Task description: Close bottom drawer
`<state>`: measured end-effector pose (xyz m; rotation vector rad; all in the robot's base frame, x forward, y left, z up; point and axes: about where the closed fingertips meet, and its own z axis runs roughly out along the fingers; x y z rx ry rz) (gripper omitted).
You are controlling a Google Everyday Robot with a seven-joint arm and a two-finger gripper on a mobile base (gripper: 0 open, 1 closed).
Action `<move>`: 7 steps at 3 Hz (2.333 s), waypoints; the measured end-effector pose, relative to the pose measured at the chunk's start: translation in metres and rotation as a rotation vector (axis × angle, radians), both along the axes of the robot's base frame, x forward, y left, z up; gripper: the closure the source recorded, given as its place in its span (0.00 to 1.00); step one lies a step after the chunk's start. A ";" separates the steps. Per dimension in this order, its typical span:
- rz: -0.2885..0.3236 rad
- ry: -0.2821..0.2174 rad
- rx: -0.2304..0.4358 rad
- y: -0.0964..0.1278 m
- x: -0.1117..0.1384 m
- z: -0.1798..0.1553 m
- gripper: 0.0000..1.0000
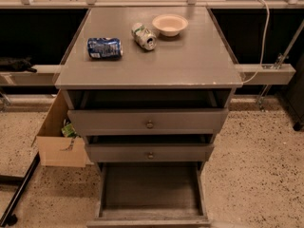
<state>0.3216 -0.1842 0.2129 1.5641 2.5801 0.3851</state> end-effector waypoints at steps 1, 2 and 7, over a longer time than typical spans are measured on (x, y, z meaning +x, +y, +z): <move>-0.009 0.082 -0.046 0.012 0.011 -0.042 1.00; -0.005 0.088 -0.058 0.011 0.009 -0.045 1.00; 0.085 -0.012 -0.201 0.083 0.066 -0.007 1.00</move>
Offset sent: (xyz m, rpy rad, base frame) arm 0.0184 0.0158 -0.0585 -0.0711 0.1109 -0.0139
